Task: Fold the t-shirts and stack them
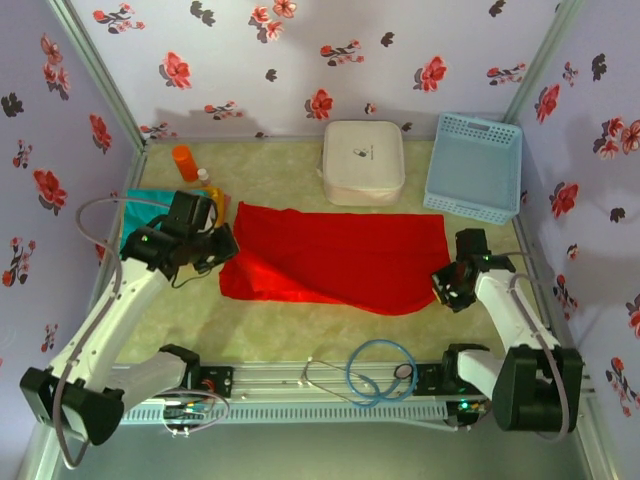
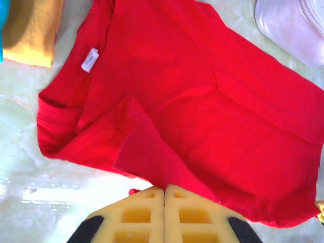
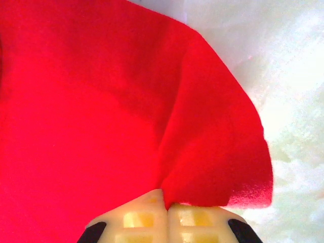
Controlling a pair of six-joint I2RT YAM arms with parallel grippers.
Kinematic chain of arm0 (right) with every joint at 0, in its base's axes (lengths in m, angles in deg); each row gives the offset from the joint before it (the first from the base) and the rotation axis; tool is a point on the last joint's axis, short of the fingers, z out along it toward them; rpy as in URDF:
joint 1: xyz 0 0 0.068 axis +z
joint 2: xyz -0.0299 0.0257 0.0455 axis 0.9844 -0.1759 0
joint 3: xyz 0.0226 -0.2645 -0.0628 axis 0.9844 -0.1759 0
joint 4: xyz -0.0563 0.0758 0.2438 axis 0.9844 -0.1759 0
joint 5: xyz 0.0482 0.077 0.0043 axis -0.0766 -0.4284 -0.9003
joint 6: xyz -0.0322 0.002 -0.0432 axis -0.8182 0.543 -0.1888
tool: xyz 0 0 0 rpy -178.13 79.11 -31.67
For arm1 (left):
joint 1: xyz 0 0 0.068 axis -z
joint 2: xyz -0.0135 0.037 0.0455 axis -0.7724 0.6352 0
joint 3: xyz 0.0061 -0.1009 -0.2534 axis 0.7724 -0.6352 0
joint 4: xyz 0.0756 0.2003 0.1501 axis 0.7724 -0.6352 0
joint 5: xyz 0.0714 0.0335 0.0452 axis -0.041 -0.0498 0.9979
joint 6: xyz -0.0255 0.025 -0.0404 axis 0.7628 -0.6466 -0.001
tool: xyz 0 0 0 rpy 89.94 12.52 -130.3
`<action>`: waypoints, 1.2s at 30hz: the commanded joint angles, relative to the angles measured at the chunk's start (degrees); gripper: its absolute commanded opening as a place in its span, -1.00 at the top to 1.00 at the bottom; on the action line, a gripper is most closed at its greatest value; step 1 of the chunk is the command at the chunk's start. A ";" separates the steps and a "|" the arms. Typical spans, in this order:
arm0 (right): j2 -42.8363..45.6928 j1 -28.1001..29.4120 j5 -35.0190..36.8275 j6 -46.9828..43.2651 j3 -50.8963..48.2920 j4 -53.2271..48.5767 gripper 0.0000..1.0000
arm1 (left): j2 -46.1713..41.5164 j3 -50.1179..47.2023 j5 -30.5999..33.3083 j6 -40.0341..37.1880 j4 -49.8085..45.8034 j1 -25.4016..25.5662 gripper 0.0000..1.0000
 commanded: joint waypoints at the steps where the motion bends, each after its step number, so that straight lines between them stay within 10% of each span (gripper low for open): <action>1: -2.62 -0.70 -0.39 -1.67 2.09 2.84 0.99 | 2.82 3.28 1.67 -3.59 -0.07 -1.80 1.00; 29: -29.01 -1.03 0.34 -9.08 20.24 7.07 0.77 | 24.90 18.10 2.45 -11.91 2.56 -6.71 1.00; 36: -27.73 -0.96 -1.15 -10.22 20.60 7.35 -0.31 | 27.95 20.05 2.37 -13.43 3.00 -6.83 1.00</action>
